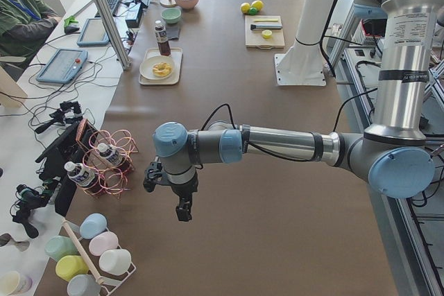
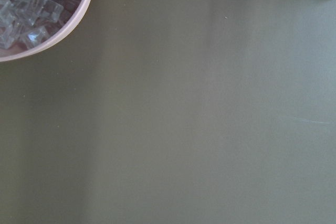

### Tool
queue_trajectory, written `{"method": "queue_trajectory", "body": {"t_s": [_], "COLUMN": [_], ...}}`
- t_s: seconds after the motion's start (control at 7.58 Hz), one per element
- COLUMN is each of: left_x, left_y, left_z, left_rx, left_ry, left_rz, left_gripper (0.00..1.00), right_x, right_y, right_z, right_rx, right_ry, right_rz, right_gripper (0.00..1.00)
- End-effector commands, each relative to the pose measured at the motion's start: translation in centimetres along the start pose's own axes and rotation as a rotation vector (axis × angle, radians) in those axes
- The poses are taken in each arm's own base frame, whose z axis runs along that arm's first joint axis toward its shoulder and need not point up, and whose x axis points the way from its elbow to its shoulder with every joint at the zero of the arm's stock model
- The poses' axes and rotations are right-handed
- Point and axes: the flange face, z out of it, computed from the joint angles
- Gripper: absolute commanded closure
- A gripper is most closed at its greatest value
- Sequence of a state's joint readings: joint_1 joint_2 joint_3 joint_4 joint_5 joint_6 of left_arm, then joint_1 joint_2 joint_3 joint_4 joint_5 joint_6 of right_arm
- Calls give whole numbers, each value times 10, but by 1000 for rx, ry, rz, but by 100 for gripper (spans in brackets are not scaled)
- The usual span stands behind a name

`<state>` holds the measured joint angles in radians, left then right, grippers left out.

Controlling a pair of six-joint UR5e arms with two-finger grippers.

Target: Place donut on tray

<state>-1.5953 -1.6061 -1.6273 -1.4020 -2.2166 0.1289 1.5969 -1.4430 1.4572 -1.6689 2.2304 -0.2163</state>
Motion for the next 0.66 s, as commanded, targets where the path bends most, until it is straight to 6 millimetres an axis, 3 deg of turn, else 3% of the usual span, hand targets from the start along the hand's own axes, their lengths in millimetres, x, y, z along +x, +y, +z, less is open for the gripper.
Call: {"method": "queue_trajectory", "body": {"t_s": [0.0,0.53], "left_x": [1,1], "left_y": [-1,-1], "left_z": [-1,-1], "left_rx": [3,7], "left_ry": [0,-3], "left_rz": [2,9], "left_gripper": [1,1], "right_x": [-1,-1], "right_y": [-1,-3], "right_z": [-1,-3], "right_rx": [3,5], "right_ry": [1,3], "right_rz": [-3,-4], "right_gripper": [0,0]}}
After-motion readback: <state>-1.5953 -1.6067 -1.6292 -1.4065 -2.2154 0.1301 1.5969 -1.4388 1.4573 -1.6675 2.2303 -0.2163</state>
